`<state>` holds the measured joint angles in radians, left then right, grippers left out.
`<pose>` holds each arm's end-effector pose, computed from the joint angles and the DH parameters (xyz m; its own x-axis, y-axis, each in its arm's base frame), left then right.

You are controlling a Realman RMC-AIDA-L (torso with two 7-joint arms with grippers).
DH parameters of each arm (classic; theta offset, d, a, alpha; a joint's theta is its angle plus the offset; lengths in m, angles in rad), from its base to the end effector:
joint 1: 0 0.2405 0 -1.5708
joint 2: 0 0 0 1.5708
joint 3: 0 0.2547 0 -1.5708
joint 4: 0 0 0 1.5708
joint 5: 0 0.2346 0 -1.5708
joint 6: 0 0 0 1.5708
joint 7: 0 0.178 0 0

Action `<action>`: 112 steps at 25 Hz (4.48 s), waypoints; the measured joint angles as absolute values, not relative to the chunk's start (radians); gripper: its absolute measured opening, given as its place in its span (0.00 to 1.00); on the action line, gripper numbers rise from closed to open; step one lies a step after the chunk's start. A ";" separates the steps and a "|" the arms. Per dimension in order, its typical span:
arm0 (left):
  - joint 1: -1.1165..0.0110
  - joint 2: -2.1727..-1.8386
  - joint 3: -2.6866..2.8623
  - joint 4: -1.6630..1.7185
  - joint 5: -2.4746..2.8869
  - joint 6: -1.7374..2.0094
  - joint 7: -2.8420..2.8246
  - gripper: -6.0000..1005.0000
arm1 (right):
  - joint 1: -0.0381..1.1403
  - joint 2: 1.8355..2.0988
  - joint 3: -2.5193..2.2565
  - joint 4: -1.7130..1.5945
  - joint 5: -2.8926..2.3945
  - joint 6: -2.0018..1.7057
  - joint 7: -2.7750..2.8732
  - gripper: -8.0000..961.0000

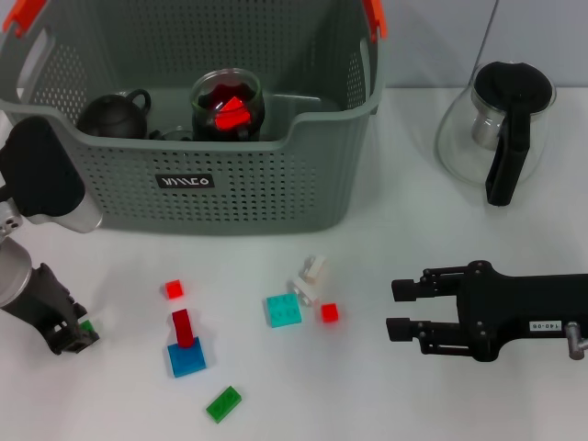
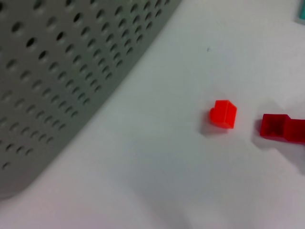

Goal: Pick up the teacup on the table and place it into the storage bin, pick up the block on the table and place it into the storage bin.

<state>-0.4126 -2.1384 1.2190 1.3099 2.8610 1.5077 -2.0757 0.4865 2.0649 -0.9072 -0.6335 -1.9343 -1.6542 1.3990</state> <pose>-0.3036 0.3496 -0.0019 0.7174 0.5489 -0.4289 0.3526 -0.8172 -0.4560 0.2539 0.3205 -0.0540 0.8128 -0.3801 -0.4413 -0.3951 -0.9166 0.0617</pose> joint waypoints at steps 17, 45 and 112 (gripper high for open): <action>-0.418 -2.131 1.231 1.289 2.861 1.486 -2.087 0.35 | 0.485 2.065 -0.908 -0.634 -1.934 -1.653 1.399 0.60; -0.557 -2.085 0.705 1.234 2.631 1.796 -1.965 0.19 | 0.491 2.066 -0.908 -0.634 -1.934 -1.656 1.401 0.60; -0.642 -1.994 0.646 0.928 1.754 1.595 -1.979 0.42 | 0.497 2.083 -0.905 -0.623 -1.925 -1.643 1.388 0.60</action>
